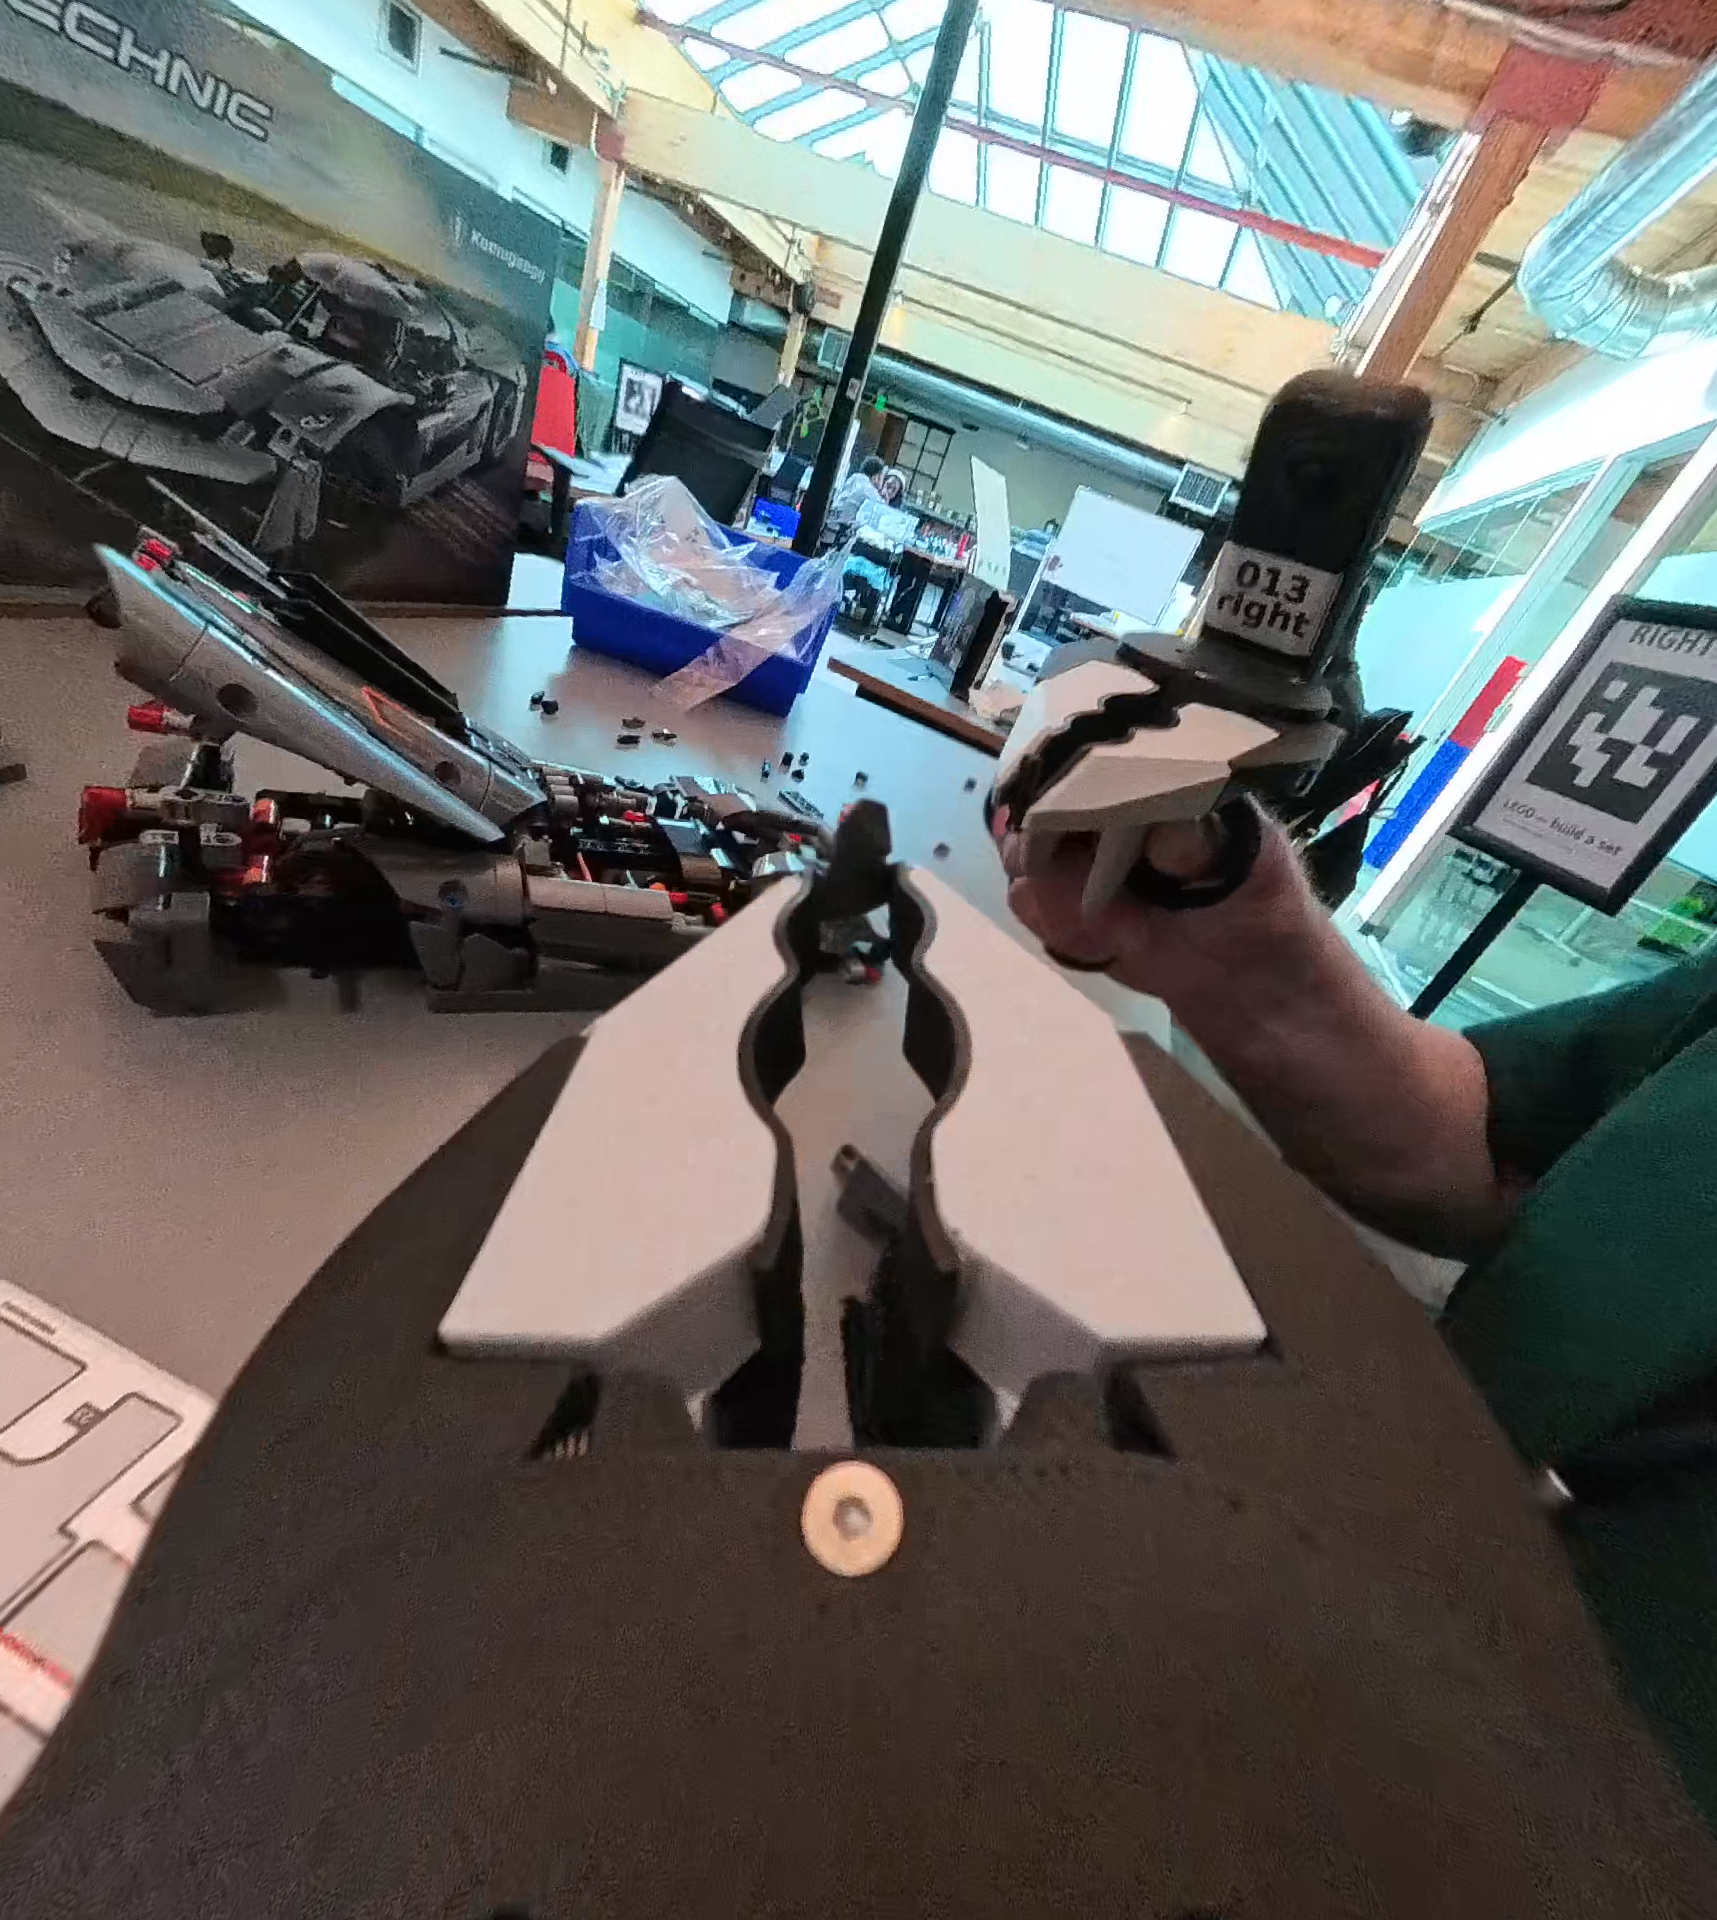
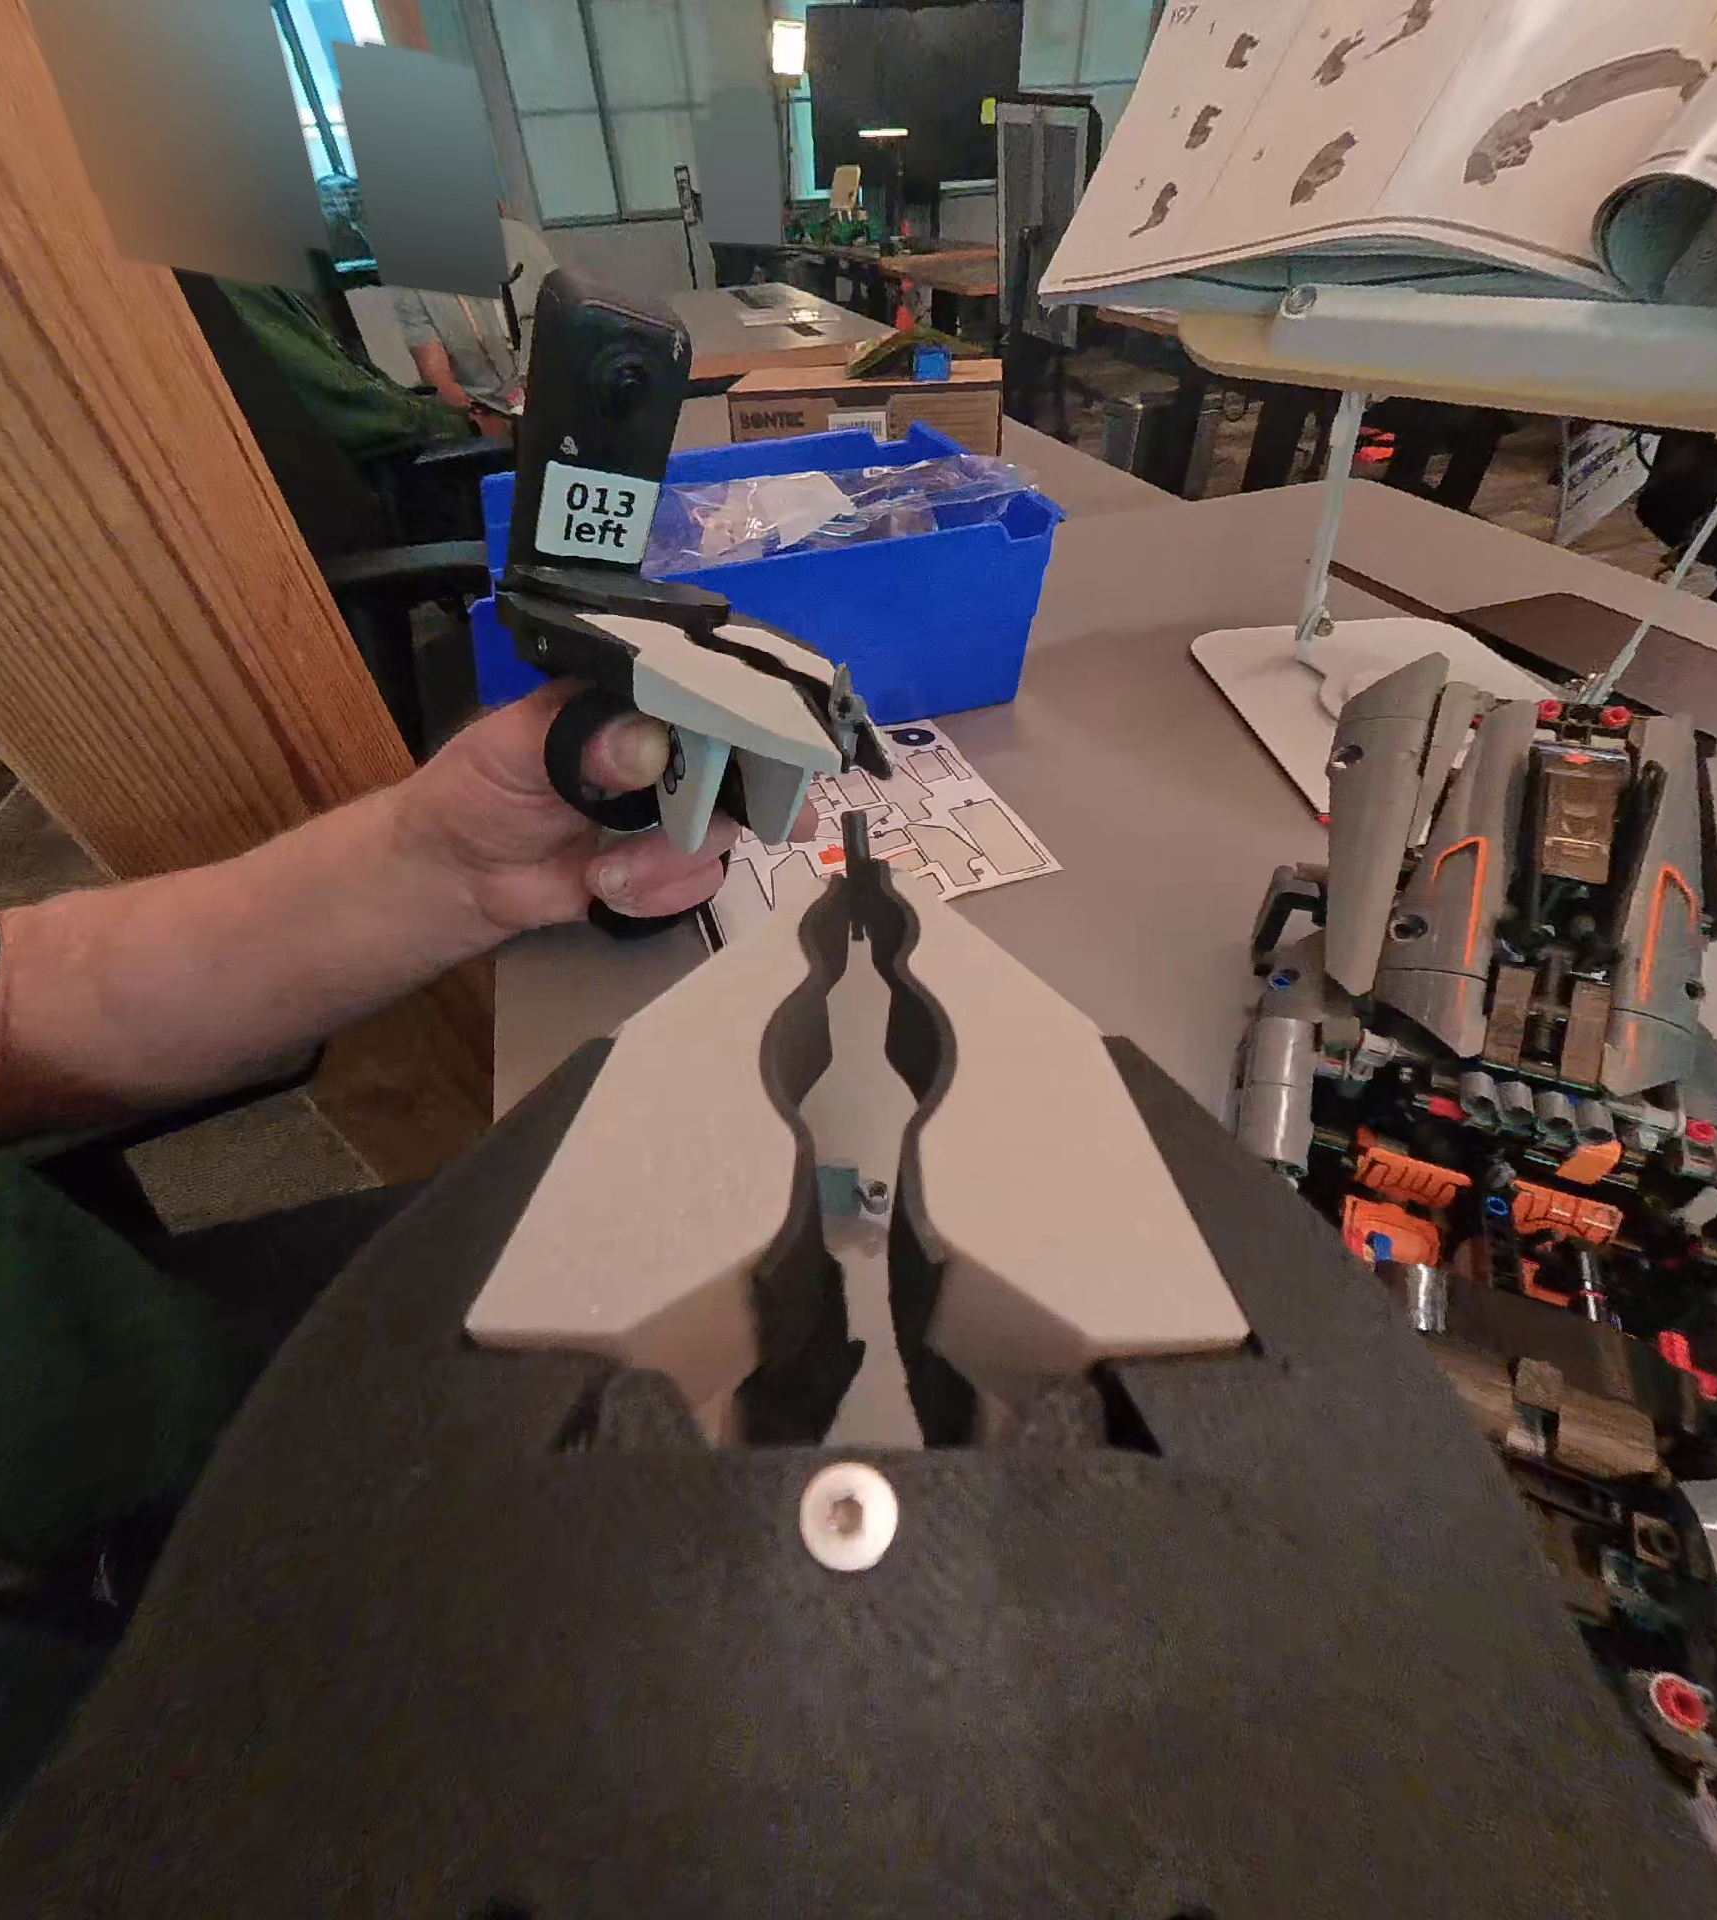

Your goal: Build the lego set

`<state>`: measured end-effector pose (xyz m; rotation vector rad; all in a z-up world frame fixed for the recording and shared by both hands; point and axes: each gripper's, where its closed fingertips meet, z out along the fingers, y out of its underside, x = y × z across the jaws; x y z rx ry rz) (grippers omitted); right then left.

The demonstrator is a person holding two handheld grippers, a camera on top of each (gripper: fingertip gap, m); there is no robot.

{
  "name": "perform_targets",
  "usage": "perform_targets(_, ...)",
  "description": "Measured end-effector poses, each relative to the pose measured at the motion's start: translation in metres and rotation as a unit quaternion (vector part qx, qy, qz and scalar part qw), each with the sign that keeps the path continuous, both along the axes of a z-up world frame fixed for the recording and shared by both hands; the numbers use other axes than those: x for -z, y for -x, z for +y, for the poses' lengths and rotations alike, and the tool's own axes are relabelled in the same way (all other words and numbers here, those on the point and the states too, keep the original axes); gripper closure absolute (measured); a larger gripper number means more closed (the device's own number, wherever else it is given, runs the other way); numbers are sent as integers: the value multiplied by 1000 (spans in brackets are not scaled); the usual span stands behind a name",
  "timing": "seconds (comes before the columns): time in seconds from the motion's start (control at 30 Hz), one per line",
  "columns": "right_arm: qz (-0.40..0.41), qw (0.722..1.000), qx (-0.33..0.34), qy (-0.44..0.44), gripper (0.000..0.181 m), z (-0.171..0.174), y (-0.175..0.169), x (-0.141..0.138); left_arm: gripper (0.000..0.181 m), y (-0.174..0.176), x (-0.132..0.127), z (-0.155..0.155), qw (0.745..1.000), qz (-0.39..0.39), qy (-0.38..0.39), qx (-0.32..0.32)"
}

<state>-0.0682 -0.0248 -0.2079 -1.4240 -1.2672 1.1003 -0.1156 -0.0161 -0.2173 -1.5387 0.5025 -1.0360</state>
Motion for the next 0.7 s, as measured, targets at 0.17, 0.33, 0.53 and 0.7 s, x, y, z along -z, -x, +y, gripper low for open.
perform_targets(0.17, -4, 1000, 13, -3, 178, 7, -14, 3, 170, 11, 72, 6, 940, 334, 38, -50)
perform_targets(0.33, -17, 1000, 6, 9, 178, 7, -16, 18, 169, 14, 118, -9, 889, 433, 146, 14)
perform_targets(0.53, -17, 1000, 2, 18, 178, 9, -19, 27, 148, 16, 118, -9, 884, 424, 194, 29)
perform_targets(0.7, -10, 999, -14, 36, 178, 6, -22, 26, 146, 19, 92, -14, 909, 394, 138, 7)
